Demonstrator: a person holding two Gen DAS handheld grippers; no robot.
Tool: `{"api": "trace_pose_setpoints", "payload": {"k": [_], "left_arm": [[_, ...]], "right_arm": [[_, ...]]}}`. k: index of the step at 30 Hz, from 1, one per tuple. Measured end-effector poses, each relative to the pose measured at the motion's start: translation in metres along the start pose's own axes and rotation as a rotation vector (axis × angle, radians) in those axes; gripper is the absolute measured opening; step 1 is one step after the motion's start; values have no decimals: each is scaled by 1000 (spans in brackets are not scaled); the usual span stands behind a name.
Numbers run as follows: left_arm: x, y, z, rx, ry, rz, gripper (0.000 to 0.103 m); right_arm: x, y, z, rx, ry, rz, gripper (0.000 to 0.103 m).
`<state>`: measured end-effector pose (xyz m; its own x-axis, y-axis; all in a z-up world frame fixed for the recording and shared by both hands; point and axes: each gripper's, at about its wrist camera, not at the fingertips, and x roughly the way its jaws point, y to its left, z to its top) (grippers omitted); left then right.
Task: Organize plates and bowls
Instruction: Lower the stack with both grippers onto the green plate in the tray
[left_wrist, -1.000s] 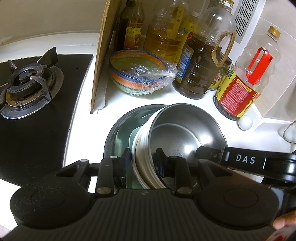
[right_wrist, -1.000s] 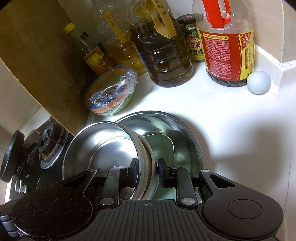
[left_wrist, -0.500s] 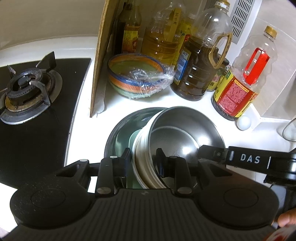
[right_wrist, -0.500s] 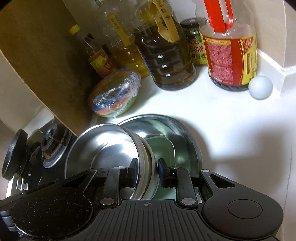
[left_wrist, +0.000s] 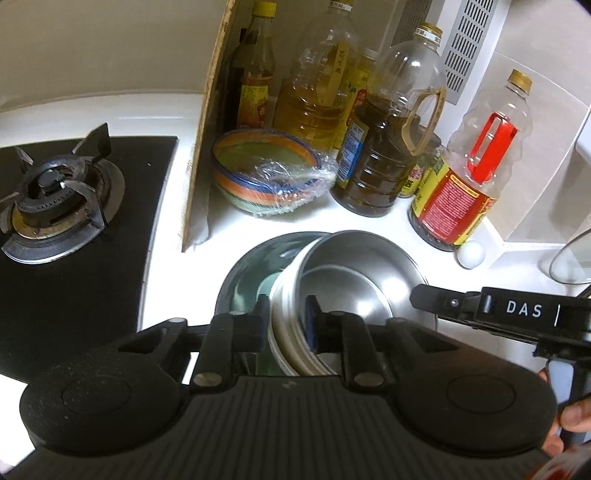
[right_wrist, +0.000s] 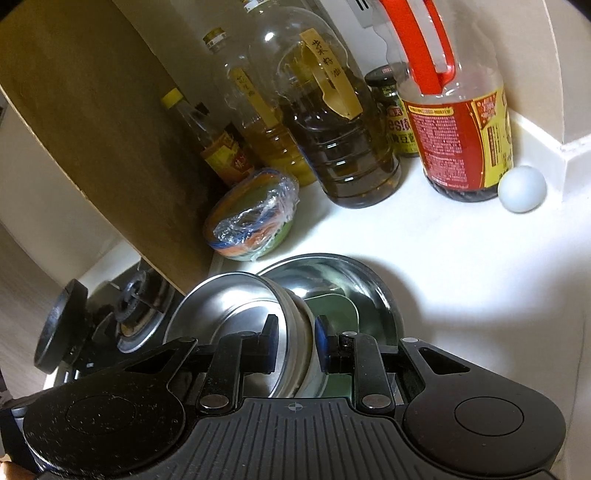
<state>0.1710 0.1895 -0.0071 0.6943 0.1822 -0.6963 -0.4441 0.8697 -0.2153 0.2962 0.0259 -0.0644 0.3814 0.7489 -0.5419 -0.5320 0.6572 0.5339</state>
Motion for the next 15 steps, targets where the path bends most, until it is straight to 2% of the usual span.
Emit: {"api": "trace_pose_setpoints", "payload": {"k": [1, 6, 15], "left_arm": [[0, -1, -1, 0, 0, -4, 12], [2, -1, 2, -2, 14, -5, 11], [6, 0, 13, -12, 66, -14, 11]], "right_arm": [[0, -1, 0, 8, -1, 7, 12], [0, -1, 2, 37, 7, 9, 12], [2, -6, 20, 170, 94, -3, 12]]}}
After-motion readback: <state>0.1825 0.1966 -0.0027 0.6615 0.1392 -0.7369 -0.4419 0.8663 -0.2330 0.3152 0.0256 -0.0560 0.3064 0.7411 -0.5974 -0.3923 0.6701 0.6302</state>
